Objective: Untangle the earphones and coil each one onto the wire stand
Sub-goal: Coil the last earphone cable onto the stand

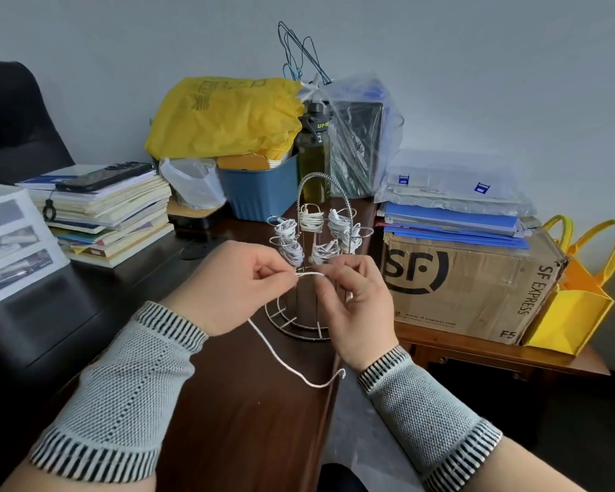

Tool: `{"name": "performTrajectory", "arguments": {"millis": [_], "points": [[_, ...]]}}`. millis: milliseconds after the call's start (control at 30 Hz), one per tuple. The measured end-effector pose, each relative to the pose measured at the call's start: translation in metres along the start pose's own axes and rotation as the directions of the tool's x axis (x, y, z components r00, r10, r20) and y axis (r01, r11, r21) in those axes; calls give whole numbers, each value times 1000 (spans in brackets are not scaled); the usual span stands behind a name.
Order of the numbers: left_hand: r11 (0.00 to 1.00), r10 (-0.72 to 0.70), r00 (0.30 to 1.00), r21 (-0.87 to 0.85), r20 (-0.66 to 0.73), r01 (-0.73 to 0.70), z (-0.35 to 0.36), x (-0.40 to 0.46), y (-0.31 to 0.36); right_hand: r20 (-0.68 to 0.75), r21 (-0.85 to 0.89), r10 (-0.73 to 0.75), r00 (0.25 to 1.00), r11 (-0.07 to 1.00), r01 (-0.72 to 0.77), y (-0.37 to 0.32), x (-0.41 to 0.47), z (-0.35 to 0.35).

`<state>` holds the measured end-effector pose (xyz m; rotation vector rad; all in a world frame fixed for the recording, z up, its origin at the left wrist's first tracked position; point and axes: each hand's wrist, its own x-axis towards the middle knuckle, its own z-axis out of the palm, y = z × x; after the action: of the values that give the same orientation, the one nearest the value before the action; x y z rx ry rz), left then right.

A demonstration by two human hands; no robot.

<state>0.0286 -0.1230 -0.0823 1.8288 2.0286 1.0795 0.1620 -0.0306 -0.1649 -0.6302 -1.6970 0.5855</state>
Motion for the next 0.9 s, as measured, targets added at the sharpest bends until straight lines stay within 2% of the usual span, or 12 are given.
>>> {"name": "performTrajectory", "arguments": {"millis": [200, 333, 367, 433, 500, 600, 767, 900], "points": [[988, 57, 990, -138, -127, -75, 6, 13, 19, -71, 85, 143, 987, 987, -137, 2, -3, 1], [987, -4, 980, -158, -197, -28, 23, 26, 28, -76, 132, 255, 964, 961, -243, -1, 2, -1], [993, -34, 972, -122, -233, 6, 28, 30, 28, -68, 153, 296, 953, 947, -283, -2, 4, -1], [995, -48, 950, 64, -308, 71, 39, 37, 28, -53, 202, 395, 917, 904, -378, -1, 7, -1], [944, -17, 941, 305, -337, 126, 47, 40, 30, -43, 246, 482, 875, 854, -458, -5, 13, -4], [867, -12, 940, 465, -341, 180, 55, 43, 33, -61, 296, 549, 834, 808, -510, -13, 20, -11], [879, -117, 910, 385, -398, 281, 57, 42, 29, -64, 336, 670, 740, 712, -616, -16, 27, -11], [913, -161, 896, 282, -414, 294, 56, 41, 24, -59, 333, 731, 680, 657, -677, -19, 34, -10]]}}
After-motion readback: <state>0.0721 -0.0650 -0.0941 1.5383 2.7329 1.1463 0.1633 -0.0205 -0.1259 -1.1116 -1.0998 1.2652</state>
